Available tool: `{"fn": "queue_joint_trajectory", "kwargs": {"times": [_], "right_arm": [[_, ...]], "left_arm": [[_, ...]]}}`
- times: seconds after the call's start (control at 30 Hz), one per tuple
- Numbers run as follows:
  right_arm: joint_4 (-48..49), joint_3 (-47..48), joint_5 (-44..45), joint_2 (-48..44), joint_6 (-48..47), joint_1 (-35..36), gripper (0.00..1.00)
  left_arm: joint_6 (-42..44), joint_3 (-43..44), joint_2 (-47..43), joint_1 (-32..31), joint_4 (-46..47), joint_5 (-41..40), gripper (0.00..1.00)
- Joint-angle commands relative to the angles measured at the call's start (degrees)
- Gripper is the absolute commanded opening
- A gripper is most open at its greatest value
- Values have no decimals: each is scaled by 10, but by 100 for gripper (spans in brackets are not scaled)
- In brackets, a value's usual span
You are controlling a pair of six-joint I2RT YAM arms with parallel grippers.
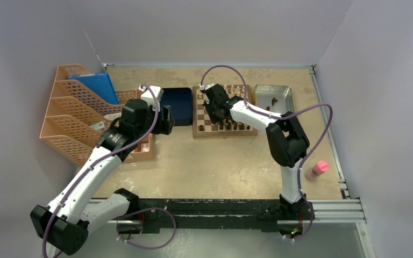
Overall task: Set up the chess pieces on the board
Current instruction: Adjust the chess piece on the chessboard.
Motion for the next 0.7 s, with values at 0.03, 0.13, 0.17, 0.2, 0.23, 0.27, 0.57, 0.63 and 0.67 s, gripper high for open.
{"fn": "queue_joint_trajectory", "kwargs": {"times": [0.03,0.13,0.17,0.2,0.23,0.27,0.57,0.63,0.67], "right_arm": [[0,24,11,4,4,1,17],[-2,26,11,6,4,2,19],[-3,27,10,7,4,1,20],[-5,28,10,6,4,1,21],[-5,28,10,6,4,1,23],[-5,29,10,5,4,2,25],[-8,67,29,-23,14,1,49],[-13,84,39,-30,19,-4,50],[-16,90,43,-36,22,-8,50]], "left_arm": [[3,9,-2,-1,22,-3,65],[3,10,-2,-1,22,-2,65],[3,10,-2,-1,22,-3,65],[3,9,-2,-1,22,-3,65],[3,9,-2,-1,21,-2,65],[3,9,-2,-1,21,-2,65],[0,13,-3,-1,16,7,65],[-3,12,-2,-1,17,7,65],[-3,13,-2,-1,19,8,65]]}}
